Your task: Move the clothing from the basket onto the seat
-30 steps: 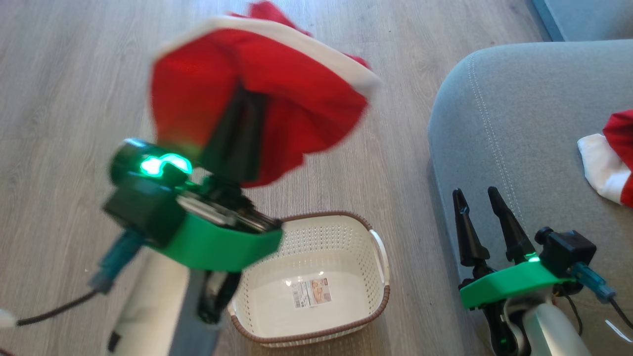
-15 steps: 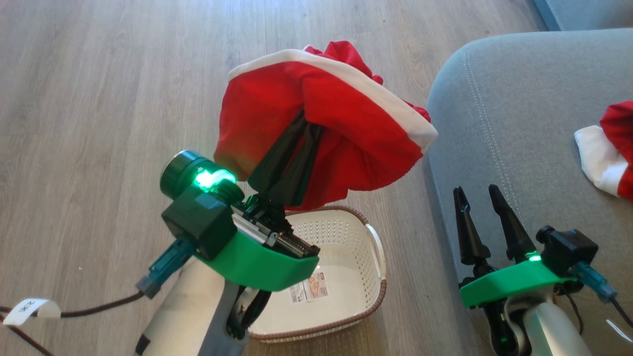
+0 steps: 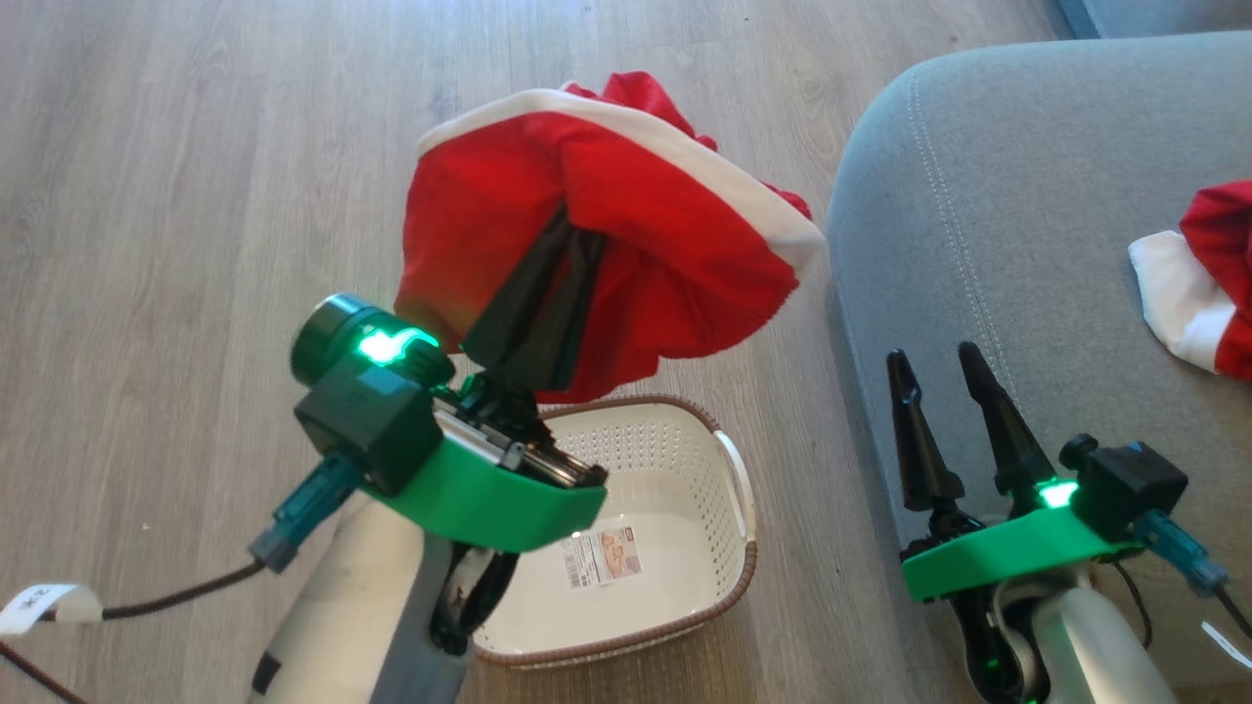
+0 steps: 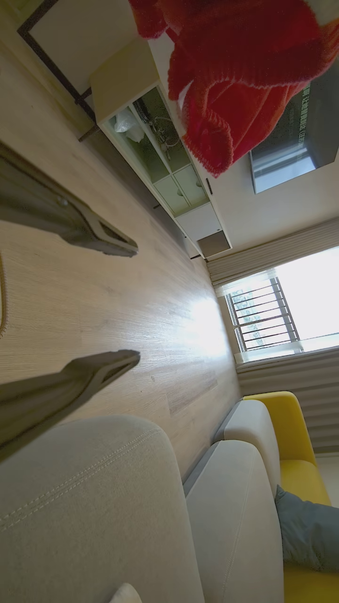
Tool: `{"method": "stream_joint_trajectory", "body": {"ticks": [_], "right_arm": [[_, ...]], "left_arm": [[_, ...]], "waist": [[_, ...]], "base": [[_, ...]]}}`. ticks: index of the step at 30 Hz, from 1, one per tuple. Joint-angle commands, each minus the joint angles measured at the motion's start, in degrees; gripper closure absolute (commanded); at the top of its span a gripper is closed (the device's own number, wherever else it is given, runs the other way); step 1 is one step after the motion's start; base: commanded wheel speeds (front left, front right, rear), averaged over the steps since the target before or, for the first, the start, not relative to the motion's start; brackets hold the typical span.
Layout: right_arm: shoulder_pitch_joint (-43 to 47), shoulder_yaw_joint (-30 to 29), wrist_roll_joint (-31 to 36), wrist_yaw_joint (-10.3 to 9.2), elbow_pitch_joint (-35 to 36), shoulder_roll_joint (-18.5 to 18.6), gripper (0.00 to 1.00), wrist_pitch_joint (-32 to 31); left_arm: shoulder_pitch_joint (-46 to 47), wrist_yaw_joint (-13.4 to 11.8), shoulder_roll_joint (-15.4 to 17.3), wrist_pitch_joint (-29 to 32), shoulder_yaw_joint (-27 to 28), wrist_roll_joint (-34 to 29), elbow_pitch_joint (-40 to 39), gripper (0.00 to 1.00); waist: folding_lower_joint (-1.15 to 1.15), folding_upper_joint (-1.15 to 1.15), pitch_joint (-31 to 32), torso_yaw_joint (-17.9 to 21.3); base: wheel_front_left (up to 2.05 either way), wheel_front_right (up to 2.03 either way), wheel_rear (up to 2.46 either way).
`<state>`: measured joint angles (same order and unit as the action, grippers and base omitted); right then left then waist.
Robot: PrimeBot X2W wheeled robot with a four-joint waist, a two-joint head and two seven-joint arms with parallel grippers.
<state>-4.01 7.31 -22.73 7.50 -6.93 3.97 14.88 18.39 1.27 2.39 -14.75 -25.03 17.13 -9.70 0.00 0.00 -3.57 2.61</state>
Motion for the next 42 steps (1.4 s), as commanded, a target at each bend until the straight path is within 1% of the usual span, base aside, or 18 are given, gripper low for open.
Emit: {"method": "stream_joint_trajectory", "body": {"ticks": [1,3,5,8,16,19,23,31,34,38,42], "right_arm": [[-2.0,2.0,0.5,-0.01,2.8,0.8,0.0,0.1],[-1.9,3.0,0.4,-0.01,4.5,1.3,0.0,0.1],[-1.5,3.5,-1.1,-0.01,6.1,1.3,0.0,0.1],[-1.4,5.2,-1.3,-0.01,8.7,2.9,0.0,0.1],[-1.3,13.2,3.8,-0.01,15.3,8.7,0.0,0.1],[-1.6,15.3,5.3,-0.01,16.4,10.7,0.0,0.1],[-2.5,17.0,5.9,-0.01,18.1,12.2,0.0,0.1],[-3.9,18.4,9.2,-0.01,18.0,13.8,0.0,0.1],[-4.2,18.7,9.3,-0.01,17.6,14.1,0.0,0.1],[-5.0,19.2,9.0,-0.01,15.5,14.9,0.0,0.1],[-5.9,20.1,9.4,-0.01,13.8,15.6,0.0,0.1]], "left_arm": [[2.5,-0.1,0.5,-0.2,2.7,-0.2,-1.4,1.0],[2.5,0.1,0.5,-0.2,3.4,-0.7,-0.8,1.0],[2.6,0.4,0.5,-0.2,4.2,-1.1,-0.3,1.0],[2.5,0.6,0.5,-0.2,5.2,-1.6,0.4,1.0],[2.3,1.6,0.5,-0.2,6.5,-3.3,2.4,1.0],[2.3,2.0,0.5,-0.2,6.4,-6.5,3.8,1.0],[2.2,2.3,0.5,-0.2,5.8,-8.6,5.3,1.0],[1.6,3.6,0.5,-0.2,1.6,-15.3,8.6,1.0],[1.4,3.8,0.5,-0.2,0.7,-15.9,9.3,1.0],[1.5,4.2,0.7,-0.2,-2.3,-17.4,10.1,1.0],[1.6,4.7,0.9,-0.2,-5.0,-17.6,10.2,1.0]], "waist": [[0.0,0.0,-0.1,0.2],[0.0,0.0,-0.2,0.4],[0.0,0.0,-0.4,0.6],[0.0,0.0,-0.7,1.0],[0.0,0.0,-1.5,1.5],[0.0,0.0,-1.7,1.7],[0.0,0.0,-1.8,1.8],[0.0,0.0,-0.8,1.7],[0.0,0.0,-0.5,1.7],[0.0,0.0,0.0,1.5],[0.0,0.0,0.2,1.2]], "base": [[0.0,0.0,0.0],[0.0,0.0,0.0],[0.0,0.0,0.0],[0.0,0.0,0.0],[0.0,0.0,0.0],[0.0,0.0,0.0],[0.0,0.0,0.0],[0.0,0.0,0.0],[0.0,0.0,0.0],[0.0,0.0,0.0],[0.0,0.0,0.0]]}}
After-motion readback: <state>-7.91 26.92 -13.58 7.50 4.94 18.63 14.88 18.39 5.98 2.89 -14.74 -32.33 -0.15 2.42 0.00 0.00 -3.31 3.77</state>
